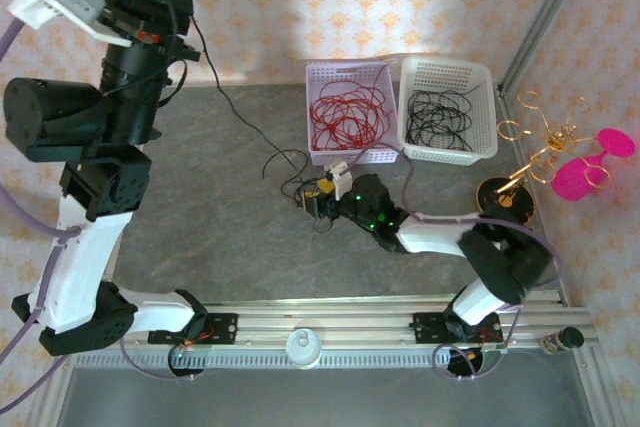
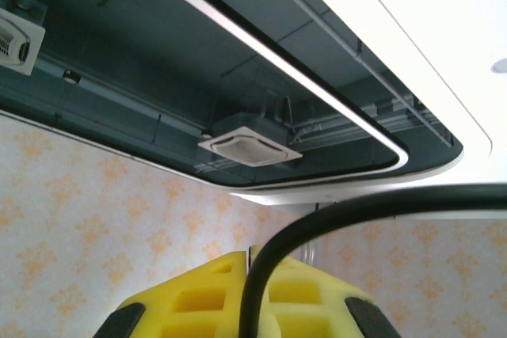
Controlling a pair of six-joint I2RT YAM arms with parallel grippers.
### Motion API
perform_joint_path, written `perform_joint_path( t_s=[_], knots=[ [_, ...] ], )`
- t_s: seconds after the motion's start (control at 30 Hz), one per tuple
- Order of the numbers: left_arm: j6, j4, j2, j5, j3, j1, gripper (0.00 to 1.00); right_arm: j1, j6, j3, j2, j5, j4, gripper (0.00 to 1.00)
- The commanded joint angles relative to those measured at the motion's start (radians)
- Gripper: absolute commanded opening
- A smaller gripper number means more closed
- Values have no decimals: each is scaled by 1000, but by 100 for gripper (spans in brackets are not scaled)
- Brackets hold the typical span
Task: Untangle the cables
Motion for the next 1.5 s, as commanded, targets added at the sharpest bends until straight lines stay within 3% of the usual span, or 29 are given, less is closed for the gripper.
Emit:
perform_joint_path(
  t_s=[0.0,0.13,0.27,0.33,0.47,0.57,0.77,1.0,1.1,1.23,1.47],
  knots=[
    [6,36,17,-2,-29,-3,0,-6,-69,-2,-110,-102,-106,65],
    [-5,42,29,14,-30,-3,0,-6,-104,37,-196,-142,-191,67],
    [-27,47,39,35,-24,-3,0,-5,-128,67,-200,-176,-127,68],
    [-35,47,44,38,-22,-3,0,-5,-134,91,-156,-162,-72,67],
    [-46,51,50,40,-8,-3,0,-5,-14,175,-1,40,26,62],
    [-47,54,59,43,19,-4,0,30,27,188,86,-38,193,62],
    [-47,80,82,56,70,-3,0,87,19,240,204,-48,285,59],
    [-54,148,74,42,60,-3,0,87,38,351,359,-80,286,45],
    [-49,147,79,40,81,-3,0,87,47,423,425,-83,203,45],
    [-19,112,100,40,147,-2,0,88,54,609,517,-57,-161,40],
    [60,39,170,10,289,-3,0,83,112,523,514,99,-429,33]
  ],
)
